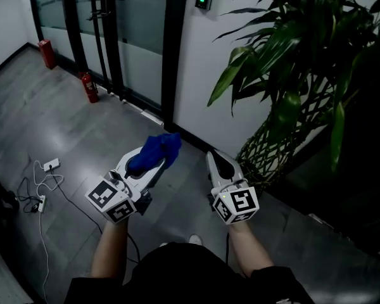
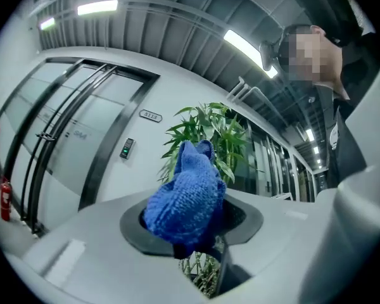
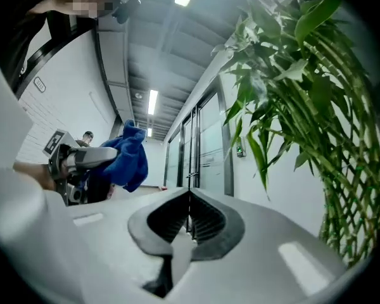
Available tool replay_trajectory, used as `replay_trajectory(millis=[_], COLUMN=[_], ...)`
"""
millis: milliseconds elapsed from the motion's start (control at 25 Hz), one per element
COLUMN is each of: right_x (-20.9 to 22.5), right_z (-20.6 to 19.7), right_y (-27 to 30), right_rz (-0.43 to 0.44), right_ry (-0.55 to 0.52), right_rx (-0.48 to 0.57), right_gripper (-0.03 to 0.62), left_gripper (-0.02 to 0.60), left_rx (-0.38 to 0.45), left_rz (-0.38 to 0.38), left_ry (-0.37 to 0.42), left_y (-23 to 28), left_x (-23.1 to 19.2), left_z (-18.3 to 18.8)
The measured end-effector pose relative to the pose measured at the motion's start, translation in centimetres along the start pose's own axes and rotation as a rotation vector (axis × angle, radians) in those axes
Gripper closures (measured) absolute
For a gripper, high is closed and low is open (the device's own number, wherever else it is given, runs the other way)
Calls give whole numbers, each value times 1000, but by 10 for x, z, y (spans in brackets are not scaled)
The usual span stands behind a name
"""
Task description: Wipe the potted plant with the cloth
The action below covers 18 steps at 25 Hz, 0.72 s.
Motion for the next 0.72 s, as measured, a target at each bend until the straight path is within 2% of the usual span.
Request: replay_trajectory(millis=[160, 360, 520, 720], right_x=[-36, -103, -135, -126], right_z=[-11, -42, -59, -79], right_y=[30, 62, 73, 101], right_rz=[81, 202, 259, 247], right_ry=[33, 99, 119, 139], right_rx=[-14, -54, -82, -84], right_gripper=[591, 591, 591, 591], left_gripper=[428, 428, 428, 428], left_rx=[-2, -22, -10, -6], left_rz=[124, 216, 237, 244], left_ry=[21, 7, -15, -33], left_y=[-52, -119, -146, -144], left_x=[-19, -35, -46, -80], left_z=[17, 30, 29, 21])
Point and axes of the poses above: the fingertips, and each gripper's own axes: y forward along the fingers, x to its right, z out of its top, the point moved 9 cm from there along -y, backward along the fingers, and after that the axes turned 11 degrees about x, right-handed, at the moved point
